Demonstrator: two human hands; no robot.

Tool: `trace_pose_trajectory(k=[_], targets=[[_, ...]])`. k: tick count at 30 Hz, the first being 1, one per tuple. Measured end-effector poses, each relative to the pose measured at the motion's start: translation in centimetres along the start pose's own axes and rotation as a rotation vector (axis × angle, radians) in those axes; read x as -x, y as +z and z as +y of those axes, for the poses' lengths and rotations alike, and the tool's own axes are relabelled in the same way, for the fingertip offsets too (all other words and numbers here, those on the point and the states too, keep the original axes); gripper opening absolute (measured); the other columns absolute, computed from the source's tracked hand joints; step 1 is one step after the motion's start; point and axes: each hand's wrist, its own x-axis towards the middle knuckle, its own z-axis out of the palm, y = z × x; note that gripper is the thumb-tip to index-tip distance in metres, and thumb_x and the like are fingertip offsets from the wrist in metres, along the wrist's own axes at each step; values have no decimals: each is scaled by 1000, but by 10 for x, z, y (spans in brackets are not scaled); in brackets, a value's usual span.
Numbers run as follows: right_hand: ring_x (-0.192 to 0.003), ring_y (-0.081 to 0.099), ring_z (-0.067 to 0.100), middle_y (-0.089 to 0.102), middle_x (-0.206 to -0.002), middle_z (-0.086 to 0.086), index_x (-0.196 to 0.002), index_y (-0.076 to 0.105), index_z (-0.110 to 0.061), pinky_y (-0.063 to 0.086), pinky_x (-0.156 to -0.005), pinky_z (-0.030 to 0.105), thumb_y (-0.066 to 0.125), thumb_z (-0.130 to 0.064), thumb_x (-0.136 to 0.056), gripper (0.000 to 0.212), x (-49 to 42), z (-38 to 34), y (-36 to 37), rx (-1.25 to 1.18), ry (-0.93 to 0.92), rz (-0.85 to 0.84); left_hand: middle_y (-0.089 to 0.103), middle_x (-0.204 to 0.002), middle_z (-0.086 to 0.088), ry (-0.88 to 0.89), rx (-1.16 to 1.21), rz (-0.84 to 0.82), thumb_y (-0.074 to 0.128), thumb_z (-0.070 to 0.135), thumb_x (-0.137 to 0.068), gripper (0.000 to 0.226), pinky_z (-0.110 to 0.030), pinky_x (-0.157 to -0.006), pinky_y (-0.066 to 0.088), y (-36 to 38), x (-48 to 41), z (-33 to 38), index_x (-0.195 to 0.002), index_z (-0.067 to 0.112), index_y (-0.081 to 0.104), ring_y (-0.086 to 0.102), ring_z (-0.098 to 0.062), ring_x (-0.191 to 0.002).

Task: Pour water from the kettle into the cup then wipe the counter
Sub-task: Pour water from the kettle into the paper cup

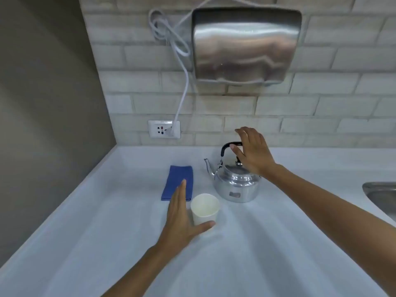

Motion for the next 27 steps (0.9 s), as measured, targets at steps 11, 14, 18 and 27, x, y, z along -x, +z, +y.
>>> trace_pose_trajectory(k=[11, 14, 18, 27], targets=[[-100, 53, 37, 61, -106, 21, -109, 53, 0, 41, -84, 44, 29, -40, -97, 48, -22, 12, 22, -6, 170, -125, 43, -134, 13, -302, 284, -109, 85, 49, -47, 106, -30, -103, 38, 32, 2, -18, -133, 37, 23, 43, -6, -122], [-79, 58, 35, 63, -80, 17, -78, 53, -1, 41, -66, 36, 24, -46, -97, 57, -35, 12, 21, -70, 262, -146, 51, -124, 10, -327, 246, -100, 84, 47, -51, 93, -27, -95, 42, 36, 0, -15, -126, 32, 32, 49, -11, -114], [-70, 57, 32, 62, -70, 16, -58, 53, -1, 44, -69, 36, 23, -54, -94, 71, -48, 12, 23, -89, 349, -145, 54, -118, 6, -321, 216, -81, 83, 37, -58, 76, -24, -88, 44, 37, 1, -15, -117, 33, 36, 52, -12, -107], [-45, 38, 23, 32, -41, 1, -41, 27, -14, 32, -53, 30, 44, -44, -90, 60, -41, 4, 16, -116, 391, -87, 52, -115, 8, -327, 212, 9, 84, 33, -57, 78, -7, -75, 40, 35, 8, -17, -119, 31, 37, 51, -11, -105]])
